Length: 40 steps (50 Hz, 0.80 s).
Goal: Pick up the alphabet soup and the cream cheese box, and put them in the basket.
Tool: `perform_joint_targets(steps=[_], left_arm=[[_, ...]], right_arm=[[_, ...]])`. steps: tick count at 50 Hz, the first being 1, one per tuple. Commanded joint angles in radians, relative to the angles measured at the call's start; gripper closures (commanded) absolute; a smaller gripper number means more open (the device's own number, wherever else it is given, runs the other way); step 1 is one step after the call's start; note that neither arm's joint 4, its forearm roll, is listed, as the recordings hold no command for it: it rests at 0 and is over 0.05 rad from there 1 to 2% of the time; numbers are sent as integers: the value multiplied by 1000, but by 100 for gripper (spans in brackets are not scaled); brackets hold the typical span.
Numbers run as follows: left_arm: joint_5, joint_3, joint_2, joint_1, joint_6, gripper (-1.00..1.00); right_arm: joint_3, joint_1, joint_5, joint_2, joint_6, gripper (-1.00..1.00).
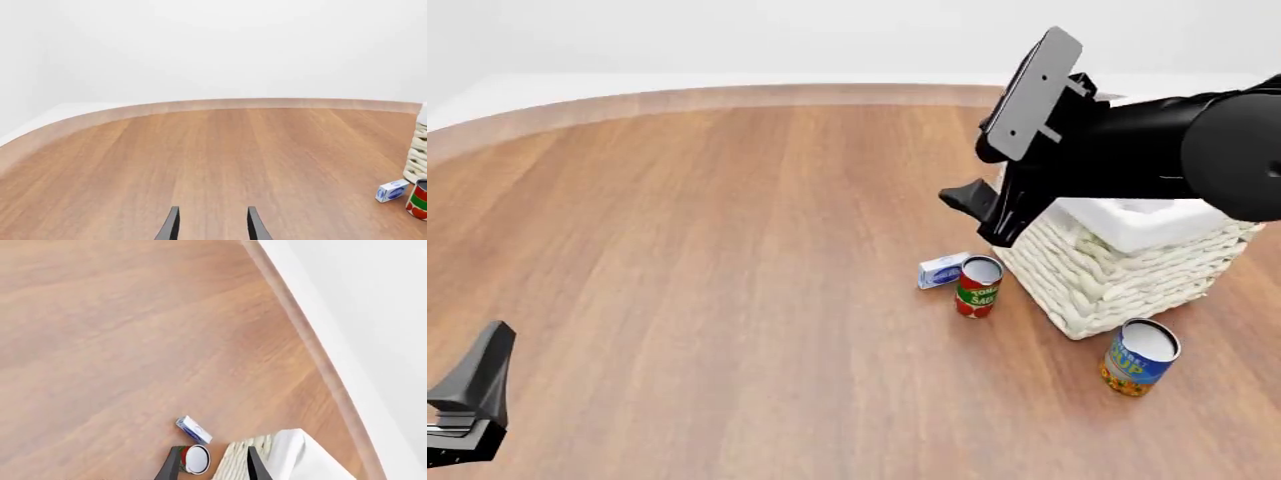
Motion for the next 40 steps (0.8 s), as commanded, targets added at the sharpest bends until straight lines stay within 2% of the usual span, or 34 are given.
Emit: perform_joint_targets(steps=[1, 5, 8, 10, 12, 15, 16, 17, 19, 22, 40], left_arm=[[0, 0, 0, 0, 0, -100], [0, 0, 0, 0, 0, -100], [0, 0, 0, 0, 0, -100], [0, 0, 0, 0, 0, -100], [0, 0, 0, 0, 0, -100], [0, 0, 0, 0, 0, -100], [0, 0, 0, 0, 0, -100], [0, 0, 0, 0, 0, -100], [0, 0, 0, 0, 0, -100], [0, 0, 0, 0, 0, -100], [0, 0, 0, 0, 0, -100]], right_arm=[[-46, 29, 49, 68, -21, -100], [-62, 52, 80, 85, -29, -100], [-95, 39, 92, 114, -28, -100], [-121, 64, 125, 123, -18, -100], [-113, 64, 128, 131, -47, -100], [-129, 61, 140, 145, -55, -100], [-128, 54, 139, 151, -68, -100], [-117, 42, 135, 156, -104, -100], [-130, 48, 148, 164, -108, -100], [-132, 48, 158, 178, -149, -100], [-175, 53, 179, 278, -215, -100]])
